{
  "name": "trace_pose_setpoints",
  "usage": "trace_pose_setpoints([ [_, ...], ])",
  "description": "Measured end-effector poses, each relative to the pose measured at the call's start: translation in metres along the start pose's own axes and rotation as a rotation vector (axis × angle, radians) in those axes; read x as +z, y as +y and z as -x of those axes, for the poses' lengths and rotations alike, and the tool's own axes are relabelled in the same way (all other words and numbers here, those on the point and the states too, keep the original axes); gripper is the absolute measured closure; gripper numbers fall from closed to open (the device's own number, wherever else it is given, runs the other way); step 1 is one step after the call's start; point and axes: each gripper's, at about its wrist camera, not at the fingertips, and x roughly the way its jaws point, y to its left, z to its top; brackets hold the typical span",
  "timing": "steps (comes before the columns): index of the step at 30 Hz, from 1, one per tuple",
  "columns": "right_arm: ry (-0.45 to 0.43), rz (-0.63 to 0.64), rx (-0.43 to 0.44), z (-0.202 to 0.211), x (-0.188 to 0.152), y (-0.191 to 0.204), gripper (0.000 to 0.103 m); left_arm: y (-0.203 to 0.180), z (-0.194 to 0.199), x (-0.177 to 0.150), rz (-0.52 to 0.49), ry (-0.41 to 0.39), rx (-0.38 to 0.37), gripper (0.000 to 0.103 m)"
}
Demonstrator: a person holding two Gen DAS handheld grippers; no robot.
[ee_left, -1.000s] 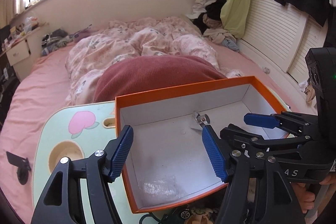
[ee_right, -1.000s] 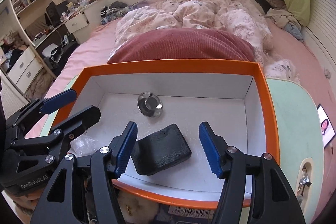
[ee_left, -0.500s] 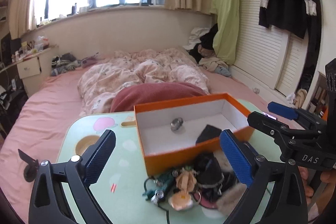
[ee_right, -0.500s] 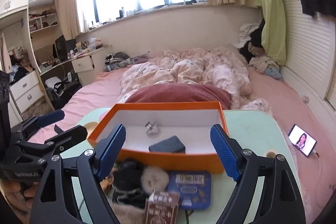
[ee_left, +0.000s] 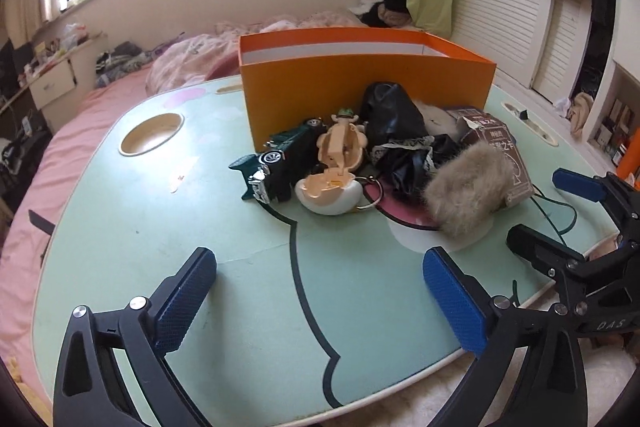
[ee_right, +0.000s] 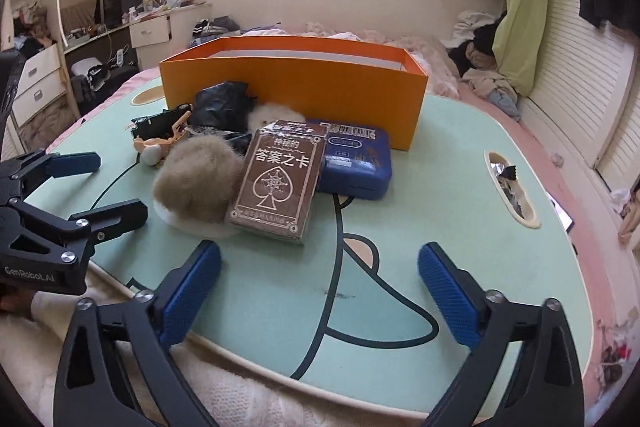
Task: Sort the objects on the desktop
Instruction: 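Grasp the brown fluffy ball with the left tool while the right tool grasps the brown card box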
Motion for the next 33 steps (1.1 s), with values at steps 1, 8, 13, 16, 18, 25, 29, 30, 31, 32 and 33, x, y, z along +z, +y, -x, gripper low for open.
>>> trace_pose_setpoints([
  [1, -0.006, -0.014, 0.006, -0.001, 0.000, -0.003, 0.001, 0.000, 0.001, 0.000, 0.002, -0.006, 0.001, 0.000],
  [8, -0.018, -0.014, -0.004, -0.001, -0.002, -0.003, 0.000, -0.001, 0.001, 0.000, 0.003, -0.008, 0.001, 0.000],
  [13, -0.020, -0.015, -0.006, 0.000, -0.002, -0.002, 0.000, -0.001, 0.001, 0.000, 0.003, -0.008, 0.001, 0.000],
  [16, -0.022, -0.014, -0.004, 0.000, -0.002, -0.002, 0.000, -0.001, 0.001, -0.001, 0.003, -0.009, 0.002, 0.000],
  [18, -0.023, -0.004, 0.008, 0.000, -0.002, 0.000, 0.000, -0.001, 0.001, -0.001, 0.003, -0.009, 0.002, 0.000],
  [25, -0.068, -0.014, 0.056, 0.007, -0.007, 0.001, 0.001, -0.002, 0.001, 0.000, 0.004, -0.009, -0.001, 0.000],
  [29, -0.142, 0.002, 0.080, 0.019, -0.003, 0.005, 0.009, -0.003, 0.001, 0.000, 0.004, -0.009, 0.000, 0.000],
  [30, -0.154, 0.008, 0.071, 0.020, 0.001, 0.006, 0.015, -0.003, 0.001, 0.000, 0.004, -0.009, 0.000, 0.000],
  [31, -0.161, 0.003, 0.065, 0.020, 0.005, 0.006, 0.019, -0.003, 0.001, 0.000, 0.004, -0.009, 0.000, 0.000],
  [32, -0.160, -0.009, 0.066, 0.018, 0.009, 0.006, 0.025, -0.003, 0.001, 0.000, 0.004, -0.010, 0.000, 0.000],
  [33, -0.154, -0.027, 0.072, 0.016, 0.013, 0.003, 0.030, -0.003, 0.001, 0.000, 0.004, -0.009, 0.000, 0.000],
])
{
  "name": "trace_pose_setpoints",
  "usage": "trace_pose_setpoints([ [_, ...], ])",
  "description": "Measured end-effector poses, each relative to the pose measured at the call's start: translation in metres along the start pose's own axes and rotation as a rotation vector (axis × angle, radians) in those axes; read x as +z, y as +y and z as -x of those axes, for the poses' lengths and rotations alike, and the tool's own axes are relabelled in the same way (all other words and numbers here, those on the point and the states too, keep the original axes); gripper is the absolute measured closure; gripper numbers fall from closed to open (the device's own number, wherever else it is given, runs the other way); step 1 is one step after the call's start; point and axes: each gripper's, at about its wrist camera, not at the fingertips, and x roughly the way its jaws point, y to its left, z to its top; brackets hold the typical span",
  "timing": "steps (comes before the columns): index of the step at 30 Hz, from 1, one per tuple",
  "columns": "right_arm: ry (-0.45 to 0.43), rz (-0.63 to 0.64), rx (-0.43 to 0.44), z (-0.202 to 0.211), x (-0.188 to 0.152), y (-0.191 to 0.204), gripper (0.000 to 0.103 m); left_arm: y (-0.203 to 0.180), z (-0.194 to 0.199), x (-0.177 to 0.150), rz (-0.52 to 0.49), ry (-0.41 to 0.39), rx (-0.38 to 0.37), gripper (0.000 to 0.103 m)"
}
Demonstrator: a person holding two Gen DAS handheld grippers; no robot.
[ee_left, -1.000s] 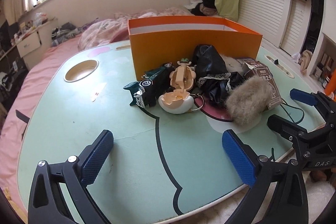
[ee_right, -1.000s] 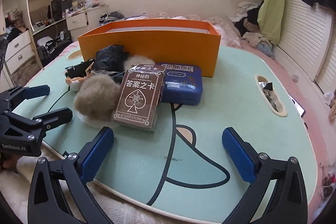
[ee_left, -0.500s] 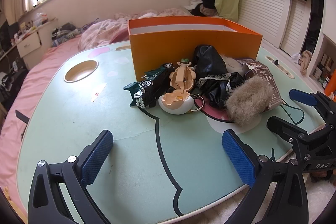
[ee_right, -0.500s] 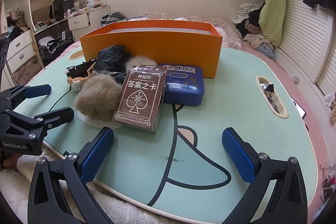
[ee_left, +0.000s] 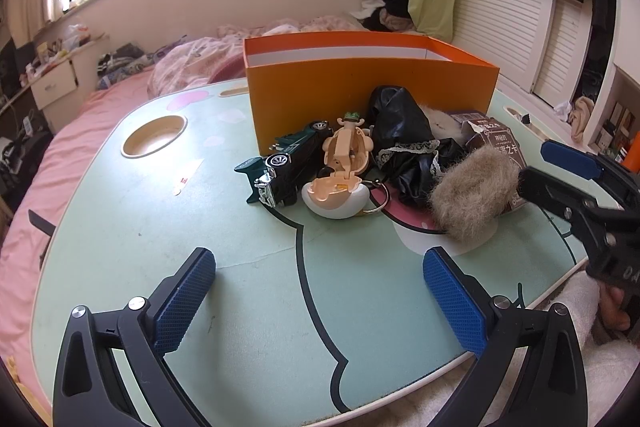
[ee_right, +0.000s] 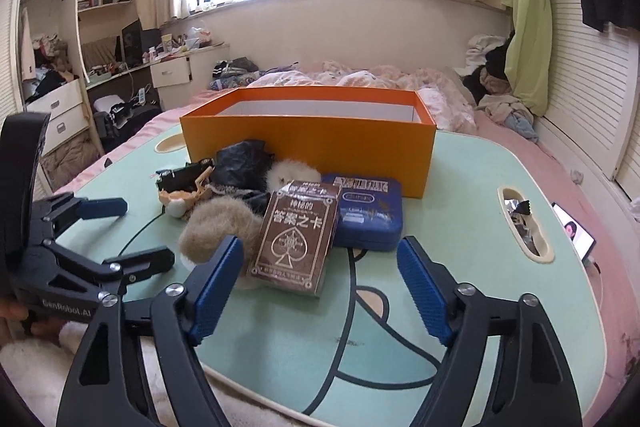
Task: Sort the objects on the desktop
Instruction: 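Grasp the brown fluffy ball with the left tool while the right tool grasps the brown card box, then carry the fluffy ball with the left tool into the box while the right tool drops the card box in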
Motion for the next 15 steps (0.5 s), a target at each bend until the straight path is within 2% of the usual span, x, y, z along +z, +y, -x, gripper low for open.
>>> trace_pose_setpoints([
  [3, 0.042, -0.077, 0.025, -0.014, 0.009, -0.008, 0.039, 0.000, 0.000, 0.000, 0.000, 0.000, 0.000, 0.000],
  [5, 0.074, -0.085, 0.048, -0.022, 0.011, -0.008, 0.040, 0.000, 0.000, 0.000, 0.000, 0.000, 0.000, 0.000],
  [7, 0.099, -0.049, 0.035, -0.026, 0.010, -0.001, 0.048, -0.002, 0.001, 0.000, 0.001, -0.001, 0.000, 0.000],
  [9, 0.126, -0.020, 0.034, -0.031, 0.005, 0.005, 0.072, -0.002, 0.001, 0.000, -0.001, -0.001, 0.001, 0.000],
  [11, 0.090, -0.046, 0.049, -0.023, 0.003, 0.002, 0.083, -0.002, 0.001, 0.000, 0.000, -0.003, 0.000, 0.000],
  [14, -0.004, -0.082, 0.086, -0.004, -0.003, -0.007, 0.083, -0.004, 0.005, 0.001, 0.004, -0.015, 0.001, 0.001],
  [15, -0.036, -0.086, 0.095, 0.002, -0.004, -0.008, 0.083, -0.004, 0.007, 0.000, 0.006, -0.030, -0.014, 0.004],
])
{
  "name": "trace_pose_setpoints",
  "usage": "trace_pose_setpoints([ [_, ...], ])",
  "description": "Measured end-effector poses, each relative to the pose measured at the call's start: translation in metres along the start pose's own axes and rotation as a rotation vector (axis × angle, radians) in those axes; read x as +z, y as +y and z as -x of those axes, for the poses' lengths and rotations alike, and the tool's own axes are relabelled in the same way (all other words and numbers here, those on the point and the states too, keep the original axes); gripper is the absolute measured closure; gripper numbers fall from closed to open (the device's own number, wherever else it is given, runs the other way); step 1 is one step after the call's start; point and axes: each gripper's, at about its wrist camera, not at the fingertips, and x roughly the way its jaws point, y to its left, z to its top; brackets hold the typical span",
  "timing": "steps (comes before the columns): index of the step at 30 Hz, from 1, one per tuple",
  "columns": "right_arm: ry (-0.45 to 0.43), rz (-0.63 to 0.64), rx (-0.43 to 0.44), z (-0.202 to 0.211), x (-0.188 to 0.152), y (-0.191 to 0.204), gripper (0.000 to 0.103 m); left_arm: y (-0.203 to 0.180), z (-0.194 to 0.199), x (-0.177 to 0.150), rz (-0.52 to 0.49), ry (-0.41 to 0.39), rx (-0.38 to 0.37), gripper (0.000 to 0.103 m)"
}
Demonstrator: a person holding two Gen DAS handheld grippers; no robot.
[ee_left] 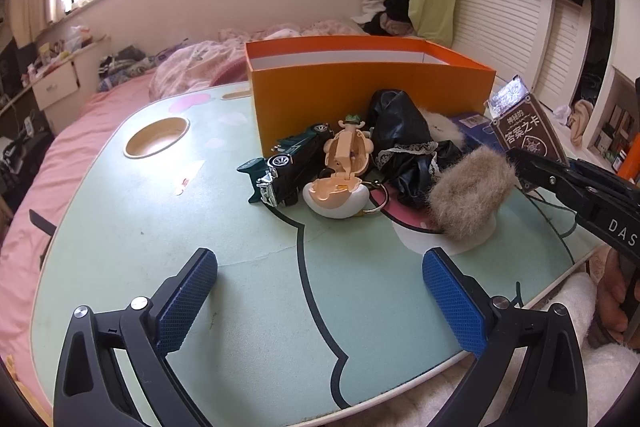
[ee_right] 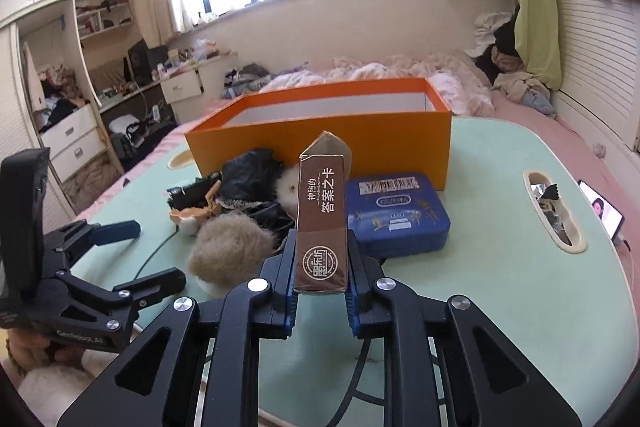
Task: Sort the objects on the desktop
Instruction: 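Carry the fluffy ball with the left tool into the box while the right tool drops the card box in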
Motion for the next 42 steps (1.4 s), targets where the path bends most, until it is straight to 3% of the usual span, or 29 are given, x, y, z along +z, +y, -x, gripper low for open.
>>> trace_pose_setpoints([
  [2, -0.058, 0.011, -0.003, 0.012, -0.003, 0.002, 0.083, -0.004, 0.013, 0.000, -0.015, -0.064, -0.040, 0.012],
  [6, -0.114, 0.014, -0.018, 0.019, 0.000, 0.004, 0.083, -0.036, 0.042, 0.005, -0.178, -0.219, -0.137, 0.013],
  [7, -0.116, 0.006, -0.021, 0.018, 0.000, 0.004, 0.083, -0.045, 0.044, 0.006, -0.220, -0.237, -0.131, 0.016],
  [8, -0.116, -0.002, -0.020, 0.017, 0.000, 0.002, 0.083, -0.053, 0.043, 0.009, -0.254, -0.239, -0.129, 0.026],
  [10, -0.113, -0.019, -0.016, 0.015, 0.002, -0.001, 0.083, -0.065, 0.032, 0.017, -0.300, -0.194, -0.163, 0.039],
  [12, -0.113, -0.034, -0.013, 0.014, 0.002, -0.004, 0.083, -0.074, 0.017, 0.023, -0.330, -0.135, -0.204, 0.060],
  [17, -0.106, -0.036, -0.009, 0.012, 0.002, -0.005, 0.083, -0.081, -0.015, 0.030, -0.338, -0.004, -0.275, 0.081],
  [23, -0.096, -0.036, -0.004, 0.010, 0.001, -0.006, 0.083, -0.078, -0.016, 0.029, -0.302, 0.005, -0.320, 0.081],
  [29, -0.110, -0.030, -0.005, 0.014, 0.004, -0.005, 0.083, -0.051, 0.015, 0.032, -0.189, -0.112, -0.357, 0.083],
  [33, -0.108, -0.025, -0.007, 0.011, 0.024, -0.003, 0.083, -0.037, 0.024, 0.058, -0.132, -0.139, -0.332, 0.082],
  [37, -0.033, -0.068, 0.039, -0.012, 0.062, -0.008, 0.083, -0.024, 0.015, 0.098, -0.072, -0.154, -0.247, 0.082],
  [42, 0.054, -0.156, 0.083, -0.058, 0.106, -0.026, 0.083, 0.001, -0.015, 0.139, 0.024, -0.091, -0.195, 0.082],
])
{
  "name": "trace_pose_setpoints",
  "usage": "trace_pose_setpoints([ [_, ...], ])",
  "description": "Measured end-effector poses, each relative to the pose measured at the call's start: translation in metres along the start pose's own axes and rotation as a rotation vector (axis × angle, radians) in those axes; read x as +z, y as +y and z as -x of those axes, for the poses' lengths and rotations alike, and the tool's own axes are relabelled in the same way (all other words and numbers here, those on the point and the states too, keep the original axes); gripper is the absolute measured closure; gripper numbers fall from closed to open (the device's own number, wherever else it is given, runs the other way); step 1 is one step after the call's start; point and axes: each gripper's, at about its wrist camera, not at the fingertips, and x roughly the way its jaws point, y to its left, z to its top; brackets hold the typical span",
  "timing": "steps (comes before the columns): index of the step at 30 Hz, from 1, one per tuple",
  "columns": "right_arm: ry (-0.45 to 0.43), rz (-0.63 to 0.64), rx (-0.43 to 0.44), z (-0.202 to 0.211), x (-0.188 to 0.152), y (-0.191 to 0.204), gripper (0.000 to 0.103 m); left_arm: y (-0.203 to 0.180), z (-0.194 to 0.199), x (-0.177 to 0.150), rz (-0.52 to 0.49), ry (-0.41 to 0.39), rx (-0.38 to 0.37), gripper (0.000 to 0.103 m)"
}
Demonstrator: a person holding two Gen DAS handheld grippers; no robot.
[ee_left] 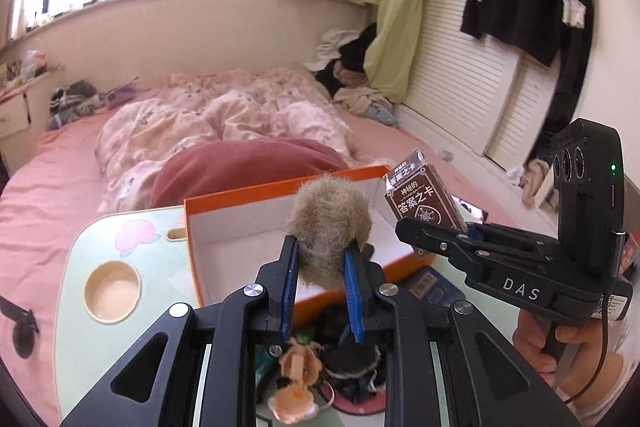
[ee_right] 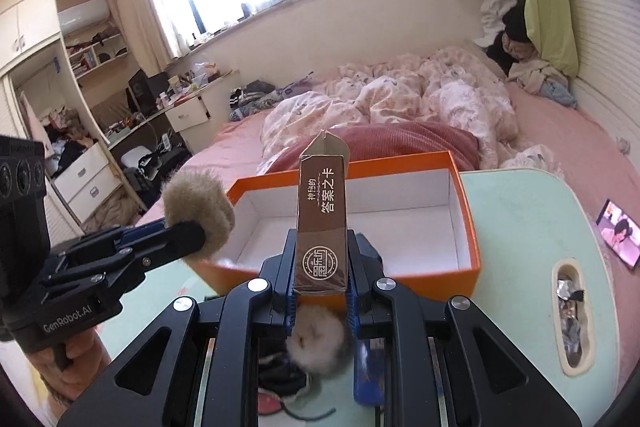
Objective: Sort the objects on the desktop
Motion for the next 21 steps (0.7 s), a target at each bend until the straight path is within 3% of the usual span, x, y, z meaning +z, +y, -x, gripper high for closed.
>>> trace_pose_setpoints([
  [2, 0.072, -0.050, 0.053, -0.022, 0.013, -0.011, 0.082, 0.013, -0.016, 0.011, 0.038, 0.028, 0.012, 0.082],
  [4, 0.113, -0.085, 0.055, -0.041, 0.023, -0.021, 0.079, 0.026, -0.033, 0.019, 0.091, 0.051, 0.019, 0.071],
  [6, 0.148, -0.117, 0.028, -0.054, 0.029, -0.031, 0.066, 0.037, -0.044, 0.023, 0.126, 0.054, 0.040, 0.056],
  [9, 0.120, -0.147, 0.022, -0.048, 0.030, -0.040, 0.053, 0.043, -0.042, 0.018, 0.123, 0.045, 0.070, 0.056],
  [12, 0.066, -0.143, 0.023, -0.027, 0.023, -0.036, 0.043, 0.044, -0.027, 0.008, 0.116, 0.010, 0.047, 0.053],
  [18, 0.019, -0.040, -0.001, 0.015, -0.007, -0.005, 0.043, 0.026, 0.012, -0.028, 0.064, -0.017, 0.073, 0.022],
  [21, 0.014, 0.043, -0.044, 0.033, -0.032, 0.015, 0.040, 0.013, 0.028, -0.056, 0.035, 0.006, 0.061, 0.018],
])
